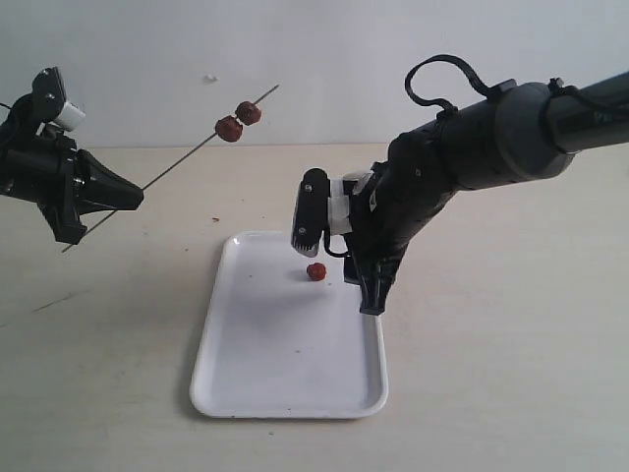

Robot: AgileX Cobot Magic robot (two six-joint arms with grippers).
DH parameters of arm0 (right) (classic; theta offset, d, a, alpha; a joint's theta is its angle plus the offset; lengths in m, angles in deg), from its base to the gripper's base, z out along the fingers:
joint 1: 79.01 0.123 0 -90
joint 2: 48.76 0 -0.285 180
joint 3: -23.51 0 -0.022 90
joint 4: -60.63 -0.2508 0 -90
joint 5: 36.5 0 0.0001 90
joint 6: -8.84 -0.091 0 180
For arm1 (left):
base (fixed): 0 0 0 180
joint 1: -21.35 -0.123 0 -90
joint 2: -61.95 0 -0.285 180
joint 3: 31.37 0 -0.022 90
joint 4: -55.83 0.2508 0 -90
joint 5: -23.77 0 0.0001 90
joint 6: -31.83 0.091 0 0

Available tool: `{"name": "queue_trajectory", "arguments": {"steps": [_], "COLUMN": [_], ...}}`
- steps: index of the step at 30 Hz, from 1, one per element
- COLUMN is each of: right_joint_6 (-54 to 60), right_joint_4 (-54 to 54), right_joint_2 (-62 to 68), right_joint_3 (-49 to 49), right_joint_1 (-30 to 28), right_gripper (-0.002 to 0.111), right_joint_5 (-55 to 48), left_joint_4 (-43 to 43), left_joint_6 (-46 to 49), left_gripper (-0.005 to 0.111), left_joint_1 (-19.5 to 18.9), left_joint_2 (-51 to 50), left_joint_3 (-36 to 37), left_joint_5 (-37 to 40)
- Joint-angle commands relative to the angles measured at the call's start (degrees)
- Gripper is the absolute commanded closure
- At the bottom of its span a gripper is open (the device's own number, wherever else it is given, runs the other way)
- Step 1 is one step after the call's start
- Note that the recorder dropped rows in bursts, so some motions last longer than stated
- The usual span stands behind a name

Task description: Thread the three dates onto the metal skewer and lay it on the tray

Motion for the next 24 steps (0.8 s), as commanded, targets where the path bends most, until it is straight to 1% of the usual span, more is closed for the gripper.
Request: {"name": "queue_trajectory", "arguments": {"steps": [1, 6, 10, 12, 16, 24], "right_joint_6": [4.5, 4.3, 4.3, 4.3, 5.3, 11.1], "right_joint_4": [0.4, -1.5, -4.2, -3.0, -3.2, -10.0], "right_joint_2": [-0.2, 2.1, 3.7, 4.1, 4.1, 4.6], "right_joint_3": [1.4, 7.1, 10.8, 11.6, 11.9, 11.9], "right_joint_1": [-0.2, -0.2, -0.2, -0.2, -0.2, -0.2], "right_gripper": [0.055, 0.055, 0.055, 0.055, 0.055, 0.055], "right_joint_5": [0.5, -3.8, -11.9, -15.3, -15.9, -14.0], "left_joint_4": [-1.0, -1.0, -0.9, -0.9, -0.9, -0.9], "left_joint_6": [-0.3, -0.3, -0.3, -0.3, -0.3, -0.3], "left_gripper": [0.107, 0.107, 0.107, 0.107, 0.107, 0.107], "left_joint_1": [-0.1, -0.1, -0.1, -0.1, -0.1, -0.1], "left_joint_2": [0.1, 0.1, 0.1, 0.1, 0.1, 0.1], "left_joint_3": [-0.2, -0.2, -0.2, -0.2, -0.2, -0.2], "left_joint_5": [-0.6, -0.9, -0.9, -0.9, -0.9, -1.5]}}
